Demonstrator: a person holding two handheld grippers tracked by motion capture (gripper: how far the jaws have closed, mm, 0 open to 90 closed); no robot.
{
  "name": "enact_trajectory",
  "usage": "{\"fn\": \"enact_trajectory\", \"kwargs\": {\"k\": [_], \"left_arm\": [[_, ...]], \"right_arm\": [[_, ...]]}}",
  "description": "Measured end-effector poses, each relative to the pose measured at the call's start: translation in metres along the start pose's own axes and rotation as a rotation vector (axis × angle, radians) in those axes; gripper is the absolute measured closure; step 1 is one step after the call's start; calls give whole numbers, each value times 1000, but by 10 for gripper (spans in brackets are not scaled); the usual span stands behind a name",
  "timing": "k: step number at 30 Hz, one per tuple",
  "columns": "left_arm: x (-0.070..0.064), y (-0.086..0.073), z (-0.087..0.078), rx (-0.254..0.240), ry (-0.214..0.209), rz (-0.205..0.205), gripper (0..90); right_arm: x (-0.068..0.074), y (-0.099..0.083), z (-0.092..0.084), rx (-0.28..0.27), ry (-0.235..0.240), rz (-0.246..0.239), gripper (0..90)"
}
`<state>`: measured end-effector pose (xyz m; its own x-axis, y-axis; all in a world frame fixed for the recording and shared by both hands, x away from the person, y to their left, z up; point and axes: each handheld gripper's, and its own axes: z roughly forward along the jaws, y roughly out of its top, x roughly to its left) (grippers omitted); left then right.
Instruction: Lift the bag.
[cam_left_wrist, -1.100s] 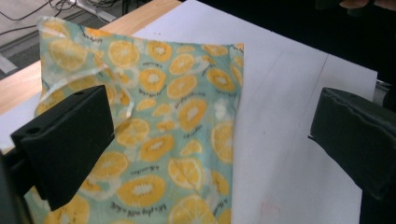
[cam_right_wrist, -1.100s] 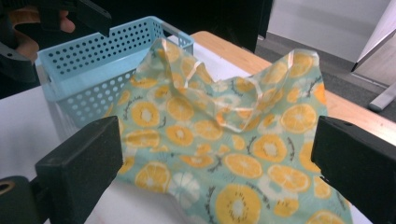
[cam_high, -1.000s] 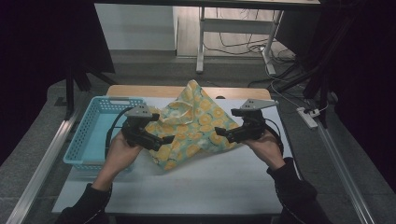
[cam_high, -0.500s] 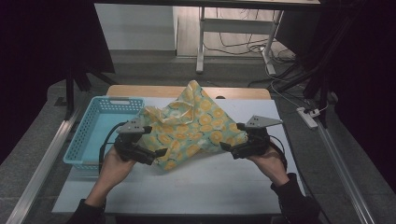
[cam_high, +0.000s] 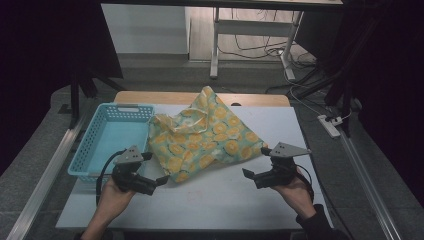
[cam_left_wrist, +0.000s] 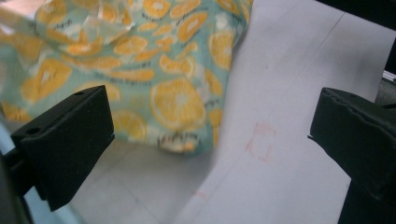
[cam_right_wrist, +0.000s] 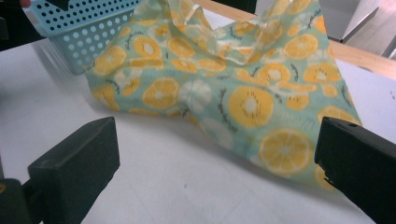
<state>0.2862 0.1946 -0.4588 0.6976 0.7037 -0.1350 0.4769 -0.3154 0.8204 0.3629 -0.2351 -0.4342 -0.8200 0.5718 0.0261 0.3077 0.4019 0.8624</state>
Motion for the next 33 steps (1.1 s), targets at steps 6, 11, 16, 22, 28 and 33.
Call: {"fn": "enact_trajectory", "kwargs": {"k": [6, 11, 16, 22, 28, 33], "left_arm": [[-2, -25, -12, -8, 19, -49, 0], [-4, -47, -25, -15, 40, -90, 0], [-7, -68, -33, 6, 62, -118, 0], [-10, -89, -42, 63, 134, -124, 0], [-7, -104, -44, 124, 187, -147, 0], [-4, -104, -43, 126, 168, -167, 0]], "right_arm": [[3, -23, -8, 21, -23, 22, 4], [4, -46, -17, 46, -42, 39, 4], [6, -67, -29, 68, -61, 66, 4], [9, -89, -39, 104, -74, 102, 4], [12, -106, -42, 161, -93, 104, 5], [11, -106, -43, 152, -96, 109, 5]]}}
